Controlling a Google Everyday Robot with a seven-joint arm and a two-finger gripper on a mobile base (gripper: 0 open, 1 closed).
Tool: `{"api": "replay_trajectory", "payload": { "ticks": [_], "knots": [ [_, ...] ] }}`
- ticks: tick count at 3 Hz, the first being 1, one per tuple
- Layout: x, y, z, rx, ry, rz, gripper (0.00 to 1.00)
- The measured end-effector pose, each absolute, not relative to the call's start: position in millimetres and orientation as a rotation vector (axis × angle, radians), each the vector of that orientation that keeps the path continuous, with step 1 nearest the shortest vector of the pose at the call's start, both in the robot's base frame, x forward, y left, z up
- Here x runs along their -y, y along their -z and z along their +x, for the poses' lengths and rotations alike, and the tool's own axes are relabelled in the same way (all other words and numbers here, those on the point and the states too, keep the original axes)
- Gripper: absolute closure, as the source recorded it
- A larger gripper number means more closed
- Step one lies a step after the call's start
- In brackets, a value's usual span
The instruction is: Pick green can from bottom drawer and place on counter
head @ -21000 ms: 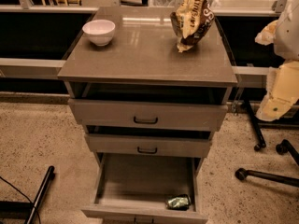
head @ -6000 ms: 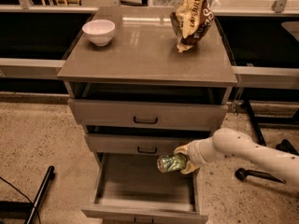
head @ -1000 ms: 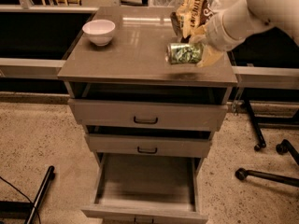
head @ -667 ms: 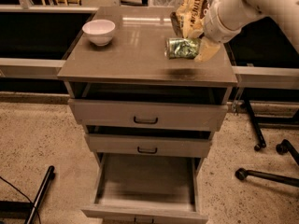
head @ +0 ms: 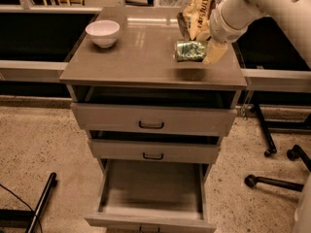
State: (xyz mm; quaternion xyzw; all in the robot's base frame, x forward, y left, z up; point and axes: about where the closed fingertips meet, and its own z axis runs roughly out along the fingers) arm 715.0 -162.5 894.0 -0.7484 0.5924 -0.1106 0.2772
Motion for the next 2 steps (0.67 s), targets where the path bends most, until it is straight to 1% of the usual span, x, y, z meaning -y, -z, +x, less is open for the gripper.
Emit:
{"api": "replay_trajectory", "payload": {
  "ticks": [2],
  "knots": [
    [175,-865,713,-1.686,0.308,-2.058,0.13]
  ]
}}
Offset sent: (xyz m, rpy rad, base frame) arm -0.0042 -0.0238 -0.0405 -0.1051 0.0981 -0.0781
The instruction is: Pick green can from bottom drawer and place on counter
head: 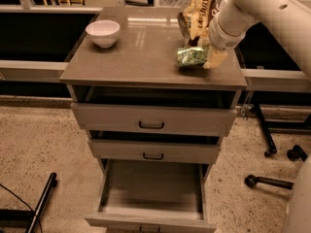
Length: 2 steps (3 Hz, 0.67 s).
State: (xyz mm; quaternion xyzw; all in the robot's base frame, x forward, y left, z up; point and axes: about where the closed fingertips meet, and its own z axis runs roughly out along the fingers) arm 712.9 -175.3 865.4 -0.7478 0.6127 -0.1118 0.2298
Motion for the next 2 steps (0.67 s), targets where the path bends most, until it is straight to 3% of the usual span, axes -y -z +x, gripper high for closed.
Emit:
{"api": "replay_trajectory", "payload": {
  "ticks": [1,2],
  "knots": [
    [179.6,-856.3,711.3,-1.710,0.294,-2.040,0.00],
    [179.6,-856.3,711.3,-1.710,0.294,-2.040,0.00]
  ]
}}
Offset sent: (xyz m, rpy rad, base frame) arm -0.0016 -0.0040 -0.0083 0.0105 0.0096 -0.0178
